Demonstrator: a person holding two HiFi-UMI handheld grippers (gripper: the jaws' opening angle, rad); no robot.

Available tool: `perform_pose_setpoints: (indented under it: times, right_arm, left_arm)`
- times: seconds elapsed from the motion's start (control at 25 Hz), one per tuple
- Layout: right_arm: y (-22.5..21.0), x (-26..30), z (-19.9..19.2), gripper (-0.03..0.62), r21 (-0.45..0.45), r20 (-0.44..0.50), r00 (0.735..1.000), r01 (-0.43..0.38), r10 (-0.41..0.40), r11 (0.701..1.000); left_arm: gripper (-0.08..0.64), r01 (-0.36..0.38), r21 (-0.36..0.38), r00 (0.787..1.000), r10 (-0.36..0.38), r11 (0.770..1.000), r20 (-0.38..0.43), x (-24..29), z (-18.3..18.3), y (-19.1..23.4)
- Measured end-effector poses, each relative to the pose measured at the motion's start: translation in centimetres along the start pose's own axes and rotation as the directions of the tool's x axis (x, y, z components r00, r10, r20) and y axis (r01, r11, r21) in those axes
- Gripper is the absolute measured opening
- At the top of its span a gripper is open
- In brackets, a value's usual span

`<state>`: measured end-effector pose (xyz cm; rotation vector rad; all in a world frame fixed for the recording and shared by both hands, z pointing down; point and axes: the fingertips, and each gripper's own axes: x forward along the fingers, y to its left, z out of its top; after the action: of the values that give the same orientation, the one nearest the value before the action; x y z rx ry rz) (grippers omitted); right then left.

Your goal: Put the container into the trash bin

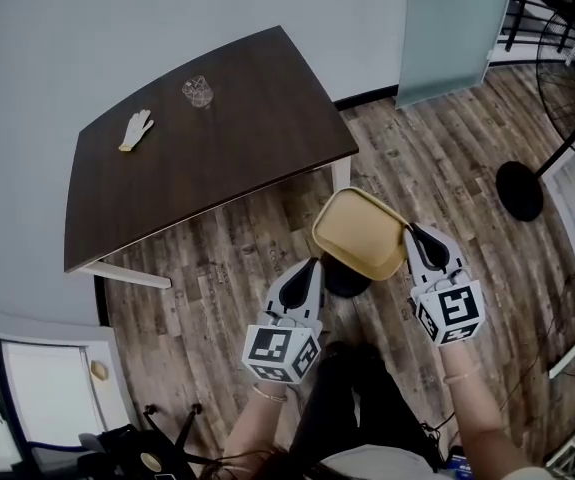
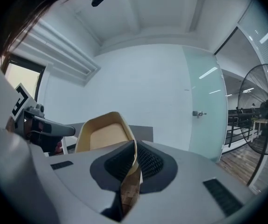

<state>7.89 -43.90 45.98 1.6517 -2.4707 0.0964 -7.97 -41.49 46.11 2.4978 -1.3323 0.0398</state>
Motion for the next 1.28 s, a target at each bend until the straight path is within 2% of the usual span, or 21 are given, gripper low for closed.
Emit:
perform_pose_setpoints:
  times: [0.24, 0.68, 1.0, 1.28]
  right_arm:
    - [-0.3, 3.5, -6.3, 0.023, 0.015, -0.06, 0.998, -0.006, 0.007, 1.0]
    - [-0.4, 8.9, -18.5, 0.025, -0.024, -0.16, 0.986, -0.04, 0.036, 0.999]
    - [0.6, 12.5, -27.8, 0.025, -0.072, -0.245, 0.966, -0.104, 0.084, 0.992]
    - [1.1, 15.4, -34.1, 0.026, -0.117, -0.305, 0.946, -0.149, 0.107, 0.982]
  left_arm:
    - [0.02, 0.015, -0.034, 0.999, -0.016, 0.999, -0.043, 2.4, -5.5, 3.1]
    - [0.02, -0.016, -0.063, 0.994, 0.009, 0.998, -0.107, 6.0, -16.6, 8.7]
    - [0.02, -0.035, -0.084, 0.99, 0.024, 0.996, -0.138, 8.3, -24.4, 11.8]
    - [0.02, -0.049, -0.114, 0.988, 0.031, 0.992, -0.152, 10.4, -29.9, 14.2]
